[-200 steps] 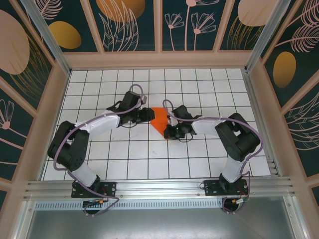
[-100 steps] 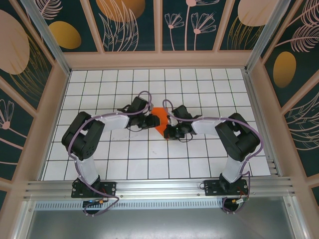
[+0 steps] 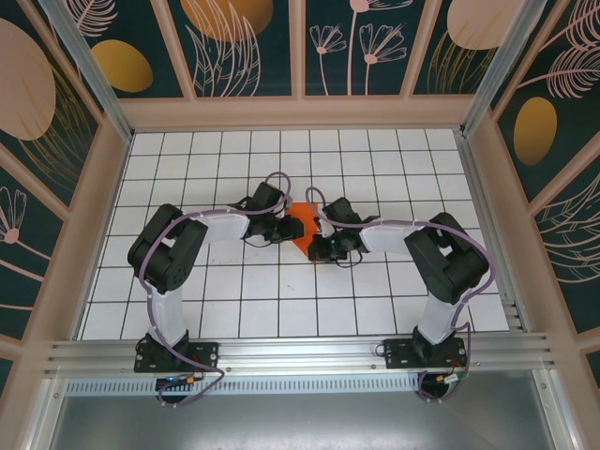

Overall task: Fold a paper plane with a square sheet of paper (fold left side to right side)
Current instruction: Third fold the triangle at the center of the table.

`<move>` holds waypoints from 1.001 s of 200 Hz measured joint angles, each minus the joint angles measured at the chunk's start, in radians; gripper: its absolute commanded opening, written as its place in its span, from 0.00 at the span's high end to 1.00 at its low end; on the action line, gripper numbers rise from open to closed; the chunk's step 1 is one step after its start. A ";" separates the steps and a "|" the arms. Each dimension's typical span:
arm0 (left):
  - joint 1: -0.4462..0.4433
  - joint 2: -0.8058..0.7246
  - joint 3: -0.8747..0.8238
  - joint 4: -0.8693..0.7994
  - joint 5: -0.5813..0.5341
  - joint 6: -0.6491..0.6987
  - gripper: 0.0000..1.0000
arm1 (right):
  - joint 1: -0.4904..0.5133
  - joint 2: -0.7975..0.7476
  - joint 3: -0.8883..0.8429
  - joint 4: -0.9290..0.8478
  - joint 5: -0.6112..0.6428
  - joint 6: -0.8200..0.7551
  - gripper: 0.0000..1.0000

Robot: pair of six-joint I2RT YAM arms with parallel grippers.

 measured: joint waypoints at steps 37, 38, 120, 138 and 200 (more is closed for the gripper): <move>0.000 0.000 -0.004 0.008 -0.003 0.000 0.67 | 0.002 -0.008 0.000 -0.002 0.006 0.001 1.00; 0.000 0.000 -0.005 0.009 -0.003 0.000 0.67 | 0.002 -0.008 0.000 -0.002 0.006 0.001 1.00; 0.000 0.000 -0.014 0.030 -0.002 0.000 0.67 | 0.005 -0.039 0.010 -0.090 0.032 0.012 1.00; 0.000 0.000 -0.014 0.030 -0.002 0.000 0.67 | 0.008 -0.039 0.028 -0.105 0.032 0.012 1.00; 0.000 0.000 -0.015 0.031 -0.003 0.000 0.67 | 0.010 -0.039 0.076 -0.114 0.032 0.020 1.00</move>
